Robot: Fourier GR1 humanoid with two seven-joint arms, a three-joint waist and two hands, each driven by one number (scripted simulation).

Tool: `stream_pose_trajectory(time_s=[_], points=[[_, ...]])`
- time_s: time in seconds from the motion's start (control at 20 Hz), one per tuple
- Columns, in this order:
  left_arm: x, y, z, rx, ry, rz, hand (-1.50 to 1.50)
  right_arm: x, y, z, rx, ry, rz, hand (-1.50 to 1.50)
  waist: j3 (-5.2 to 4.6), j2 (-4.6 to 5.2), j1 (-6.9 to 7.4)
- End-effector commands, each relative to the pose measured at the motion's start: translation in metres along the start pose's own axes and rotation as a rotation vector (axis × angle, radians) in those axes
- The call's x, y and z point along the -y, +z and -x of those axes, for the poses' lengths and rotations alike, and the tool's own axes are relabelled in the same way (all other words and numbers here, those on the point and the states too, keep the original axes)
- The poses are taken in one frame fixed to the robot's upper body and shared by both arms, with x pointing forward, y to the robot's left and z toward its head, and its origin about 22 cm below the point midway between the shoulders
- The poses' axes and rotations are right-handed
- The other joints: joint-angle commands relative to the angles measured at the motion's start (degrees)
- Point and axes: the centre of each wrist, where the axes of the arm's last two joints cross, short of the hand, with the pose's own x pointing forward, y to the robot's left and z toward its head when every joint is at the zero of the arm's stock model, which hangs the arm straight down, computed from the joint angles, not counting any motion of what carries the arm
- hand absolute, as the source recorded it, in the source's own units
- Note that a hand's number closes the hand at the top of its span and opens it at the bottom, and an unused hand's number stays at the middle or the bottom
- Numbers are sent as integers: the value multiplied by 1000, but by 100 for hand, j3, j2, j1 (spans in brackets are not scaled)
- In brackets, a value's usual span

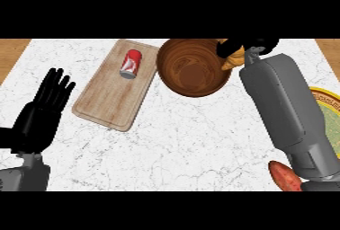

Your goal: Pick the croissant from the plate and place it in the bowl

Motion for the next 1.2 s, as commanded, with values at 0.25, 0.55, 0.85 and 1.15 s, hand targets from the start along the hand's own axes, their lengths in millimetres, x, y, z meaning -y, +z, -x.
stream_pose_trajectory(time_s=[0.25,0.55,0.85,1.15], points=[[6,-12,-6,25,-2,2,0,-48,-35,48,-66,55,-131,150,2,65,132],[12,-7,-3,29,-1,35,0,-56,-44,75,-231,-49,-301,-150,8,114,273],[11,-3,7,15,15,56,0,-57,-45,94,-77,-238,-255,-150,15,158,322],[6,-10,2,21,16,29,0,-47,-48,96,-79,-624,-26,-150,23,118,182]])
